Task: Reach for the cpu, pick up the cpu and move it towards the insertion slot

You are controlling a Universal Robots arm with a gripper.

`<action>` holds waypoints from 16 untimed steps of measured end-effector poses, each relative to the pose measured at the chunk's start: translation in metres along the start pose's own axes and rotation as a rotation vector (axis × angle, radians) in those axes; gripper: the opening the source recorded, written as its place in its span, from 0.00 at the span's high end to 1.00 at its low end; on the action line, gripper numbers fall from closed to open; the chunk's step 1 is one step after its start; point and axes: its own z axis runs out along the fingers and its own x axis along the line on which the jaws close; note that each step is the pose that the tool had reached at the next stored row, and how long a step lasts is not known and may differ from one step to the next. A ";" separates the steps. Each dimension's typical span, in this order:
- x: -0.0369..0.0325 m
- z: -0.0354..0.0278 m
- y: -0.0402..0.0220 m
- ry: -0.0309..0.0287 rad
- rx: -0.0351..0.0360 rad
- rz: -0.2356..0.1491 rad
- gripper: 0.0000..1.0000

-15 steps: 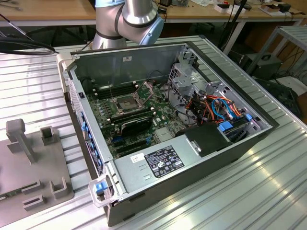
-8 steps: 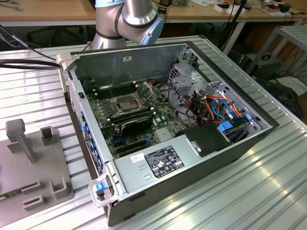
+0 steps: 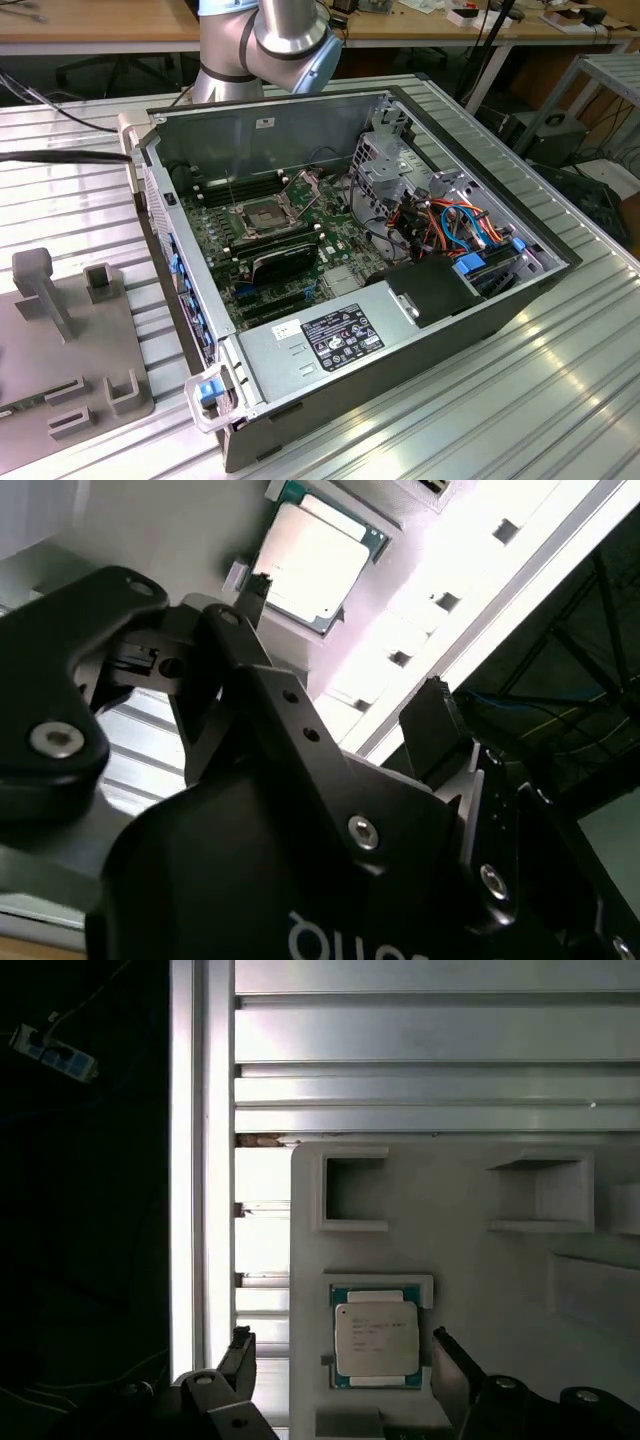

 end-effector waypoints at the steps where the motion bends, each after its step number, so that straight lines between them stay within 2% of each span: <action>1: -0.0028 0.0029 -0.0012 0.0005 0.0003 0.000 0.20; 3: -0.0077 0.0086 -0.0016 0.0002 0.0001 0.000 0.20; 7: -0.0112 0.0159 -0.0020 0.0005 0.0009 0.000 0.22; 8: -0.0126 0.0194 -0.0026 0.0003 0.0010 0.000 0.29; 10: -0.0141 0.0231 -0.0031 0.0004 0.0012 0.000 0.29; 14: -0.0155 0.0358 -0.0036 0.0005 0.0018 -0.004 0.29; 16: -0.0163 0.0394 -0.0039 0.0006 0.0019 -0.005 0.29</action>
